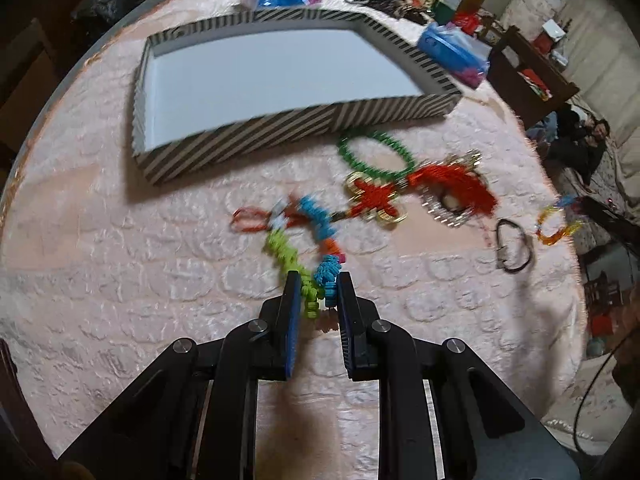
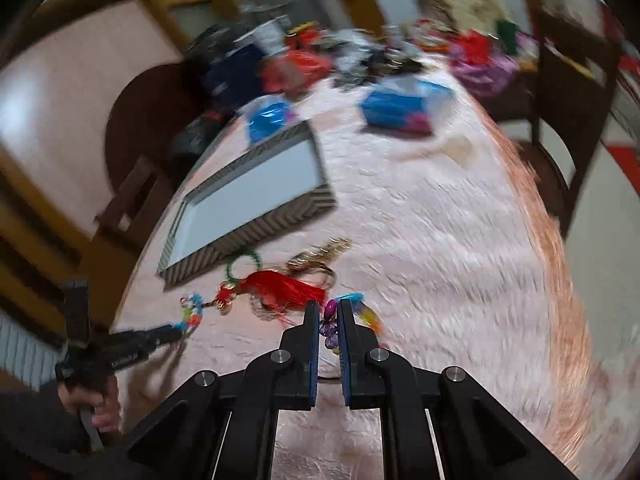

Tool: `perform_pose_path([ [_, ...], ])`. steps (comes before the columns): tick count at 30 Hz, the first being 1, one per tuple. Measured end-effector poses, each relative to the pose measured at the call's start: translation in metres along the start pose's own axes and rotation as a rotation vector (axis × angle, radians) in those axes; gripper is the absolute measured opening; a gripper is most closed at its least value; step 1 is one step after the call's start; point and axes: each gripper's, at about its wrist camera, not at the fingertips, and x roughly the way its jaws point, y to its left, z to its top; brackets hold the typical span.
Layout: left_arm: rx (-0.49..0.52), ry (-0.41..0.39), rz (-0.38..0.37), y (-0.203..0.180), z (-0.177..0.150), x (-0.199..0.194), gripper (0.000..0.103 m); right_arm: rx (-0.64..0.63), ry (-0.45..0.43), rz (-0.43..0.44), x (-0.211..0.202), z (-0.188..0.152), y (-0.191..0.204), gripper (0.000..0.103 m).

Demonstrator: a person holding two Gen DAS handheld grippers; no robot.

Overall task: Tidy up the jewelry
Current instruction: 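Lift both held bracelets and carry them toward the striped tray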

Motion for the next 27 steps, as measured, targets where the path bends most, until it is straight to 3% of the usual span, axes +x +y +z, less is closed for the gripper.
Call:
perform_pose_path([
  [10, 0.026, -0.110, -0.045, -0.011, 0.035, -0.039, 0.016, -0.053, -0.045, 0.056, -0.012, 0.043, 0.025, 0.008],
  [13, 0.018, -0.125, -0.056, -0.009, 0.042, -0.046, 0.016, -0.065, -0.015, -0.001, -0.007, 0.044, 0.029, 0.008],
  [23, 0.036, -0.157, -0.057, -0.006, 0.054, -0.062, 0.016, -0.080, 0.018, -0.072, 0.011, 0.047, 0.043, 0.008],
  [27, 0.019, -0.157, -0.018, -0.004, 0.061, -0.063, 0.016, -0.138, 0.022, -0.083, 0.015, 0.054, 0.054, 0.008],
])
